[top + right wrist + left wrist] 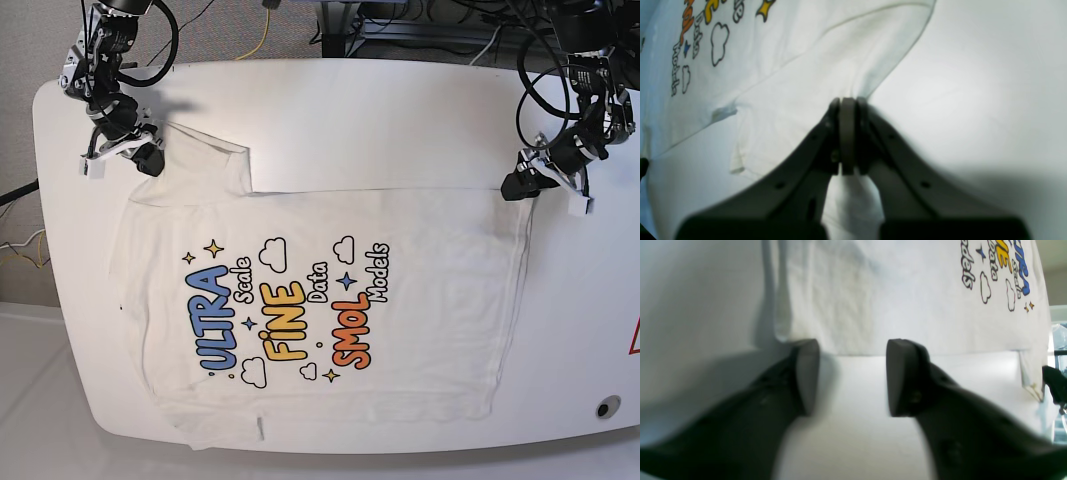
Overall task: Fold the T-shirt properly
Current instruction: 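Lower the left gripper to the shirt's side edge and grasp it, then pull the shirt with both grippers toward the robot to straighten it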
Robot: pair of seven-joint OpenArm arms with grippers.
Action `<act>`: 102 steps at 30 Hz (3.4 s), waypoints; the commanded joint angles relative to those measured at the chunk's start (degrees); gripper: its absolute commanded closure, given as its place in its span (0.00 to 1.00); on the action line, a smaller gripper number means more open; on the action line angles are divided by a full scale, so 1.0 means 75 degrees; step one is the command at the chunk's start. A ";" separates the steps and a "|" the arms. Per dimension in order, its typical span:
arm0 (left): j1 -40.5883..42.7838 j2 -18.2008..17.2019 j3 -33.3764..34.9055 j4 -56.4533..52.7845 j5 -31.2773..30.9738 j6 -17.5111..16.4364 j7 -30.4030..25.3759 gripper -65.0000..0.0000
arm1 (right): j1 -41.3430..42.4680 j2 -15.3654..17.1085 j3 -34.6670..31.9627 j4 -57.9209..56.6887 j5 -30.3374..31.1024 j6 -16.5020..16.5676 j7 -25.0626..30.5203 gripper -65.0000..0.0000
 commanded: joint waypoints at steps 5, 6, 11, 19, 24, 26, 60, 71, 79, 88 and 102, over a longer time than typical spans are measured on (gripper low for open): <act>0.0008 -0.0073 0.0024 -0.0084 0.0044 0.0032 0.0168 1.00 | 0.0021 0.0082 0.0011 0.0082 -0.0072 -0.0030 -0.0225 1.00; 0.0029 -0.0076 0.0028 -0.0085 0.0029 0.0022 0.0197 1.00 | 0.0018 0.0087 0.0033 0.0092 -0.0054 -0.0022 -0.0268 1.00; 0.0568 -0.0169 -0.0059 0.0056 -0.0171 -0.0624 0.0701 1.00 | -0.0193 0.0139 0.0433 0.0367 0.0249 0.0056 -0.0627 1.00; 0.1161 -0.0180 -0.0216 0.0778 -0.0495 -0.1051 0.1430 1.00 | -0.0537 0.0188 0.0901 0.0861 0.0370 0.0283 -0.0972 1.00; 0.1364 -0.0173 -0.0203 0.1182 -0.0508 -0.1051 0.1681 1.00 | -0.0670 0.0205 0.0975 0.1046 0.0361 0.0342 -0.1007 1.00; 0.1427 -0.0172 -0.0218 0.1324 -0.0481 -0.1051 0.1759 1.00 | -0.0717 0.0209 0.0965 0.1092 0.0348 0.0370 -0.1009 1.00; 0.0573 -0.0149 -0.0876 0.0757 -0.0309 -0.0506 0.0504 0.44 | -0.0630 0.0096 0.0771 0.0900 0.0140 0.0388 -0.0987 1.00; 0.0450 -0.0046 -0.0647 0.0491 -0.0354 -0.0494 0.0889 0.52 | -0.0636 0.0081 0.0758 0.0897 0.0097 0.0368 -0.0991 1.00; 0.0656 -0.0042 -0.0581 0.0748 -0.0006 -0.0273 0.0800 0.97 | -0.0614 0.0062 0.0712 0.0860 0.0083 0.0355 -0.1027 1.00; 0.0816 -0.0075 -0.0598 0.0799 0.0026 -0.0251 0.0960 1.00 | -0.0622 0.0078 0.0710 0.0857 0.0060 0.0367 -0.1127 1.00; 0.1581 -0.0090 -0.1036 0.1664 -0.0093 -0.0404 0.0975 1.00 | -0.1352 0.0088 0.1150 0.1621 0.0212 0.0396 -0.1244 1.00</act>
